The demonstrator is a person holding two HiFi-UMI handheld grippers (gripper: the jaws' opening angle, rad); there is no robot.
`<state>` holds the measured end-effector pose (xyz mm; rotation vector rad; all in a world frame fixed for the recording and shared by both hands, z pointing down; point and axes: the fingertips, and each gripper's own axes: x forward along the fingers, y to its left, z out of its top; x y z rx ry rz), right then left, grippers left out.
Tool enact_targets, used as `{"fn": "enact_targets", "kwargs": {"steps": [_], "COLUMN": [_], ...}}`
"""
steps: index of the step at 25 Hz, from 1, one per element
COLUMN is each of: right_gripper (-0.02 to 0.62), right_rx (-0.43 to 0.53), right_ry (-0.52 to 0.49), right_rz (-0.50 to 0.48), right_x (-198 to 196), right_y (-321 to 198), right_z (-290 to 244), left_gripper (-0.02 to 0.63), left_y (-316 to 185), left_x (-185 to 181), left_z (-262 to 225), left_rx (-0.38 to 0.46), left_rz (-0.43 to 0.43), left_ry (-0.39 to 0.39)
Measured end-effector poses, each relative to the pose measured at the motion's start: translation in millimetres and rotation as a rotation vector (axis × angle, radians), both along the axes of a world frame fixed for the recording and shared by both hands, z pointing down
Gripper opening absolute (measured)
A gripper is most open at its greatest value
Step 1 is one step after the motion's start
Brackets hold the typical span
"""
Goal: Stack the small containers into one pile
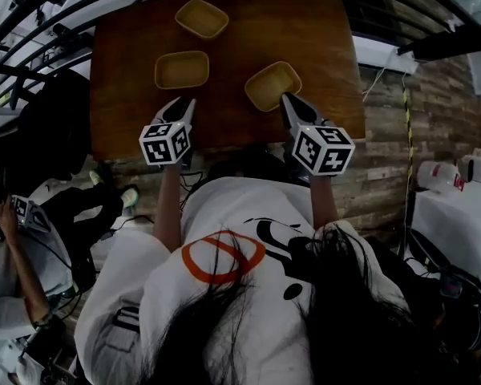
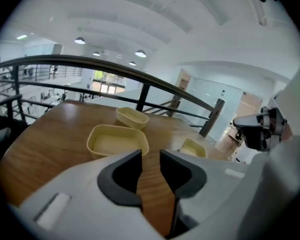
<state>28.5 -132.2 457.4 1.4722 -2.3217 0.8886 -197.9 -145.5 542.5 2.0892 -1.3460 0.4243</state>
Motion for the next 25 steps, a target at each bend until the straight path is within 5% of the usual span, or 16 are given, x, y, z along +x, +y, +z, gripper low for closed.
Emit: {"fn": "enact_targets", "kwargs": {"steps": [8,11,22,25], "right_gripper": [0.021,0.021,0.021,0.021], "right_rx": [-0.038,-0.047,-0.06,-0.059], "right_ry": [-0.007,-0.009,-0.035,-0.04], "right_rz": [-0.071,-0.078,-0.05,-0.041], "right_x": [13,17,55,64], "right_y": [-34,-43,-54,-57], "right_z": [17,20,26,27], "left_gripper": [0.126,0.126,0.121,0.073], "left_y": [-42,-50,-58,-63], "left_x": [-54,-74,-78,-77], "left_z": [66,80,96,94], "left_rx": [-0.179,-0.218,-0.276,-0.266], "left_rz": [-0.474,-0.607,-0.727,-0.731], "left_ry": [0.261,0.301,0.283,0.283]}}
